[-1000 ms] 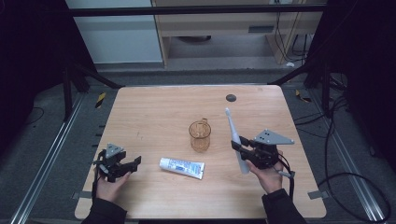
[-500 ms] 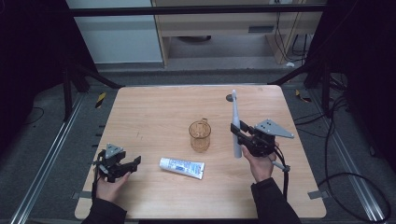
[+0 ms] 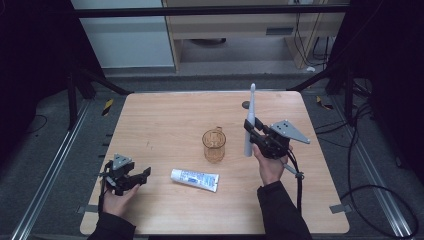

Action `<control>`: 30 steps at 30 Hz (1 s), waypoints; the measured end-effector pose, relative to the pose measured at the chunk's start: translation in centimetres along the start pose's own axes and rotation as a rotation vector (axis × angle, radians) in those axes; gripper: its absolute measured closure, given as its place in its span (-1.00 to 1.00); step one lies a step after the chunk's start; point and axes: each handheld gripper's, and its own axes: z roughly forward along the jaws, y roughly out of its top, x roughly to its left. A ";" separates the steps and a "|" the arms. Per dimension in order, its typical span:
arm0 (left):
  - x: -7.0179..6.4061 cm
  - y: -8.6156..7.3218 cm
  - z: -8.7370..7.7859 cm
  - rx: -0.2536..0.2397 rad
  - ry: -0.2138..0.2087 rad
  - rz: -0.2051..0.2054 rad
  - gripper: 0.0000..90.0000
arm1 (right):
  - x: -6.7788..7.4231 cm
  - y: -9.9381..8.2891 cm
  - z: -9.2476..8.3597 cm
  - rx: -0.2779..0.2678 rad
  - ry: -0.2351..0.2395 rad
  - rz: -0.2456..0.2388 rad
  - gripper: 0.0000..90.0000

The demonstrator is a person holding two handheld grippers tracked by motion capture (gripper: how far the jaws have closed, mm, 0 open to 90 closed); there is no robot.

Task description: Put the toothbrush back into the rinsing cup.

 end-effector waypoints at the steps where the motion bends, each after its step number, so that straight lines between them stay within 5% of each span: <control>1: 0.0 0.0 0.0 0.000 0.000 0.000 -0.32 | 0.1 0.0 0.2 -0.006 -0.003 0.000 0.48; 30: 0.1 0.0 -0.1 -0.009 0.006 -0.004 -0.31 | 2.1 1.2 4.4 -0.084 -0.012 0.023 0.48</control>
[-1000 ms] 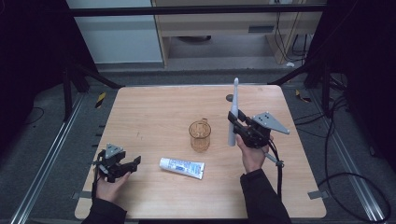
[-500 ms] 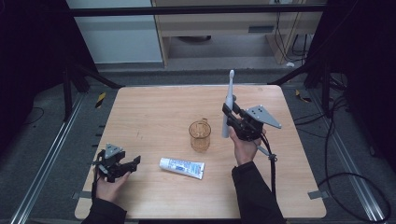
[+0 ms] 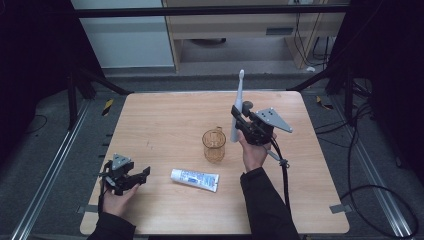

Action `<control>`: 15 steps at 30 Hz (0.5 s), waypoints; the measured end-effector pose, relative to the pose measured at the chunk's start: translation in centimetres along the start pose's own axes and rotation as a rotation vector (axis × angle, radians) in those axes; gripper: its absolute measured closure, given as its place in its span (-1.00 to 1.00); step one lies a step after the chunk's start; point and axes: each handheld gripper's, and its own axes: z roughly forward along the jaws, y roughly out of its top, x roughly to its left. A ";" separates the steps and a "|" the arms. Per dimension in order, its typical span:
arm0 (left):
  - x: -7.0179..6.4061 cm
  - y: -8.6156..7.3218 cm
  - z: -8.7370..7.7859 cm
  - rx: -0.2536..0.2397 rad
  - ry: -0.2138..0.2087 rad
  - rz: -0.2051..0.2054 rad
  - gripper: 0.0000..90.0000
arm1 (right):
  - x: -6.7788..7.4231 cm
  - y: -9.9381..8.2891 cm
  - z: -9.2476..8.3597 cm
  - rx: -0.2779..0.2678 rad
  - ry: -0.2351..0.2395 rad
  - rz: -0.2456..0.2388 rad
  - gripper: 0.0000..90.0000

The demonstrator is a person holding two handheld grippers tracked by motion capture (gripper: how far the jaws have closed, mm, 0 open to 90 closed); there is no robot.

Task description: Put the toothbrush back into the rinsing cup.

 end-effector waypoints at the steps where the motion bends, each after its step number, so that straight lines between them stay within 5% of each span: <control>1: 0.0 0.0 0.0 -0.001 -0.001 0.000 -0.31 | 0.1 0.0 0.1 0.001 0.000 0.000 0.48; 15: 0.0 0.0 0.0 -0.005 0.001 0.001 -0.31 | 1.1 0.0 1.7 -0.033 0.012 0.005 0.48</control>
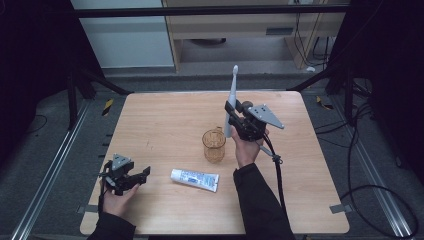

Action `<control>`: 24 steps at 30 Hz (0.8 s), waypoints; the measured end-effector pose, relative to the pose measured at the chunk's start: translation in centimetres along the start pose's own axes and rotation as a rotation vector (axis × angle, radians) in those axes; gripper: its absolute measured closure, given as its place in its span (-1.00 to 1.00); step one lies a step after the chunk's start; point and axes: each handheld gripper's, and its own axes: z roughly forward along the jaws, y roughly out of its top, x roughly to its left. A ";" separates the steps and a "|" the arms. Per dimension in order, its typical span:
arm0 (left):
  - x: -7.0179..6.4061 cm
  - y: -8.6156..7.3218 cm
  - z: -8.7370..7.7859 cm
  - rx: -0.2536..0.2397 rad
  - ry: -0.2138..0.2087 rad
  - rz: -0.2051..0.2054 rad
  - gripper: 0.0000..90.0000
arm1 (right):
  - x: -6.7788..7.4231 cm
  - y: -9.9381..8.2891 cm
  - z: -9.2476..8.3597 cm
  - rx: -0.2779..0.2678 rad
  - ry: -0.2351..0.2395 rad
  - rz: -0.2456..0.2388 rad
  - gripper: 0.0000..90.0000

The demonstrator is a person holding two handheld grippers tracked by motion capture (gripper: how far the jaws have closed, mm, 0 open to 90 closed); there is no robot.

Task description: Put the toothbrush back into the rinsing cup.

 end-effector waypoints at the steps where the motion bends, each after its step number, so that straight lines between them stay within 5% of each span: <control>1: 0.0 0.0 0.0 0.001 0.000 0.001 -0.31 | 0.0 -0.1 0.1 0.000 0.003 0.001 0.48; 24: 0.1 0.0 0.0 -0.002 0.001 0.000 -0.30 | 0.6 -2.4 1.5 0.040 0.031 0.006 0.48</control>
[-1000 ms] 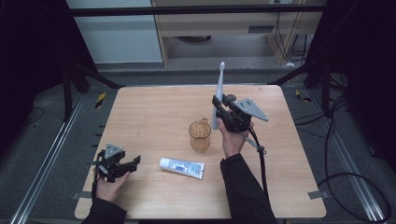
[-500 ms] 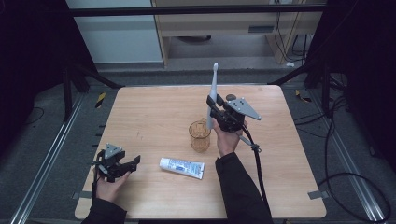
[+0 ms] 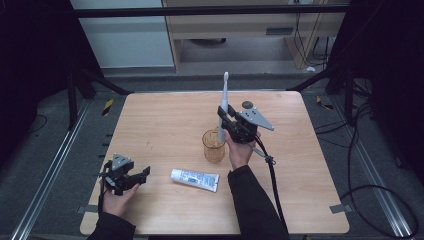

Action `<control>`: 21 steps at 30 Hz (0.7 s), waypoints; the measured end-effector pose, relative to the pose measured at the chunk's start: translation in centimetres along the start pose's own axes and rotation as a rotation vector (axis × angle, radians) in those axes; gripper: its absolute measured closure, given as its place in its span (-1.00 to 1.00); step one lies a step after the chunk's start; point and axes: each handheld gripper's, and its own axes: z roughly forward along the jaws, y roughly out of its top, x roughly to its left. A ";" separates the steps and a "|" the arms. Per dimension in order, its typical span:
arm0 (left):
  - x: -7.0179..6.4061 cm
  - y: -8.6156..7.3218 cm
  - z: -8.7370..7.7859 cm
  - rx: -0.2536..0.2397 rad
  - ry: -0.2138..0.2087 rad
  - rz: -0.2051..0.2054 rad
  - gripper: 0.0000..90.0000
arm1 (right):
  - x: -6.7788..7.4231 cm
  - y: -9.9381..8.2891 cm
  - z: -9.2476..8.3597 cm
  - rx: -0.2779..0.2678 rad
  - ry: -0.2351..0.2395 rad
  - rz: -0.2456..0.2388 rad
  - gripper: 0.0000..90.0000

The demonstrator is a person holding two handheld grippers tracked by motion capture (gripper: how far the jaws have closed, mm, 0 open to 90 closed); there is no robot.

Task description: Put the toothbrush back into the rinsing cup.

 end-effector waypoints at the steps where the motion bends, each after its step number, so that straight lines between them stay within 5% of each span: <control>1: 0.0 0.0 0.0 0.000 0.000 0.000 -0.30 | 0.0 -0.1 0.0 0.002 0.003 0.001 0.48; 21: 0.0 0.0 0.0 0.001 0.003 0.001 -0.30 | 0.2 -2.4 0.7 0.073 0.005 0.011 0.48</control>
